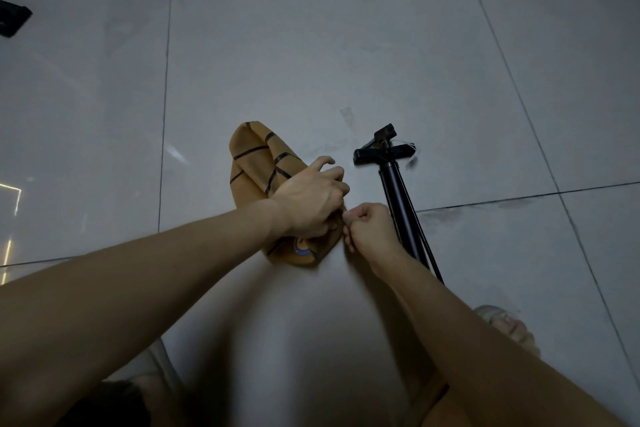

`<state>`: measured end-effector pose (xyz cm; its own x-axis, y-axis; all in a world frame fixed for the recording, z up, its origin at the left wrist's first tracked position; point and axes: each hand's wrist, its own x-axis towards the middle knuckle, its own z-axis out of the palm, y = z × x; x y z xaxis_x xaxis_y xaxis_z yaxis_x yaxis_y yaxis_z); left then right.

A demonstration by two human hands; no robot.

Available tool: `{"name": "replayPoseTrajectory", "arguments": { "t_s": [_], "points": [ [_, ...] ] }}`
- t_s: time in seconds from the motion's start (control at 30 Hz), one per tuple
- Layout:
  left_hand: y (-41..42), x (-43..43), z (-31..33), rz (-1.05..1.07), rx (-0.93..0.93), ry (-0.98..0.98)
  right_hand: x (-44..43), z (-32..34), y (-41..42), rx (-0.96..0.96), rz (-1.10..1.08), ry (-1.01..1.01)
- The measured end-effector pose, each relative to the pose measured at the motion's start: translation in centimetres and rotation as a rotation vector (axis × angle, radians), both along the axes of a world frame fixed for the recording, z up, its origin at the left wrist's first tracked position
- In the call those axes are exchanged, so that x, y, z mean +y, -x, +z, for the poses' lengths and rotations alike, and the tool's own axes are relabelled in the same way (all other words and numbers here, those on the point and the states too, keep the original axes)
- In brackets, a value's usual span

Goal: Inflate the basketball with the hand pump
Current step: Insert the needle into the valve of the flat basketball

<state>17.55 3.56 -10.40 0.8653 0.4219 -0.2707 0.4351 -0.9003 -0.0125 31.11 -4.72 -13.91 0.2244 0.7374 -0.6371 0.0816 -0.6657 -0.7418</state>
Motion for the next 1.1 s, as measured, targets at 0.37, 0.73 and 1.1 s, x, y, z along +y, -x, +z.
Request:
{"name": "replayPoseTrajectory", "arguments": {
  "t_s": [0.37,0.73,1.1],
  "points": [
    [-0.2,-0.1,0.0,-0.001,-0.002,-0.010,2.4,1.5,-0.2,0.096,-0.112,0.227],
    [0.0,0.5,-0.3,0.032,-0.071,0.008,0.5,0.4,-3.6,-0.292,0.532,-0.188],
    [-0.3,0.0,-0.3,0.028,-0.013,0.004,0.8,0.4,-1.1,-0.181,0.325,0.012]
  ]
}}
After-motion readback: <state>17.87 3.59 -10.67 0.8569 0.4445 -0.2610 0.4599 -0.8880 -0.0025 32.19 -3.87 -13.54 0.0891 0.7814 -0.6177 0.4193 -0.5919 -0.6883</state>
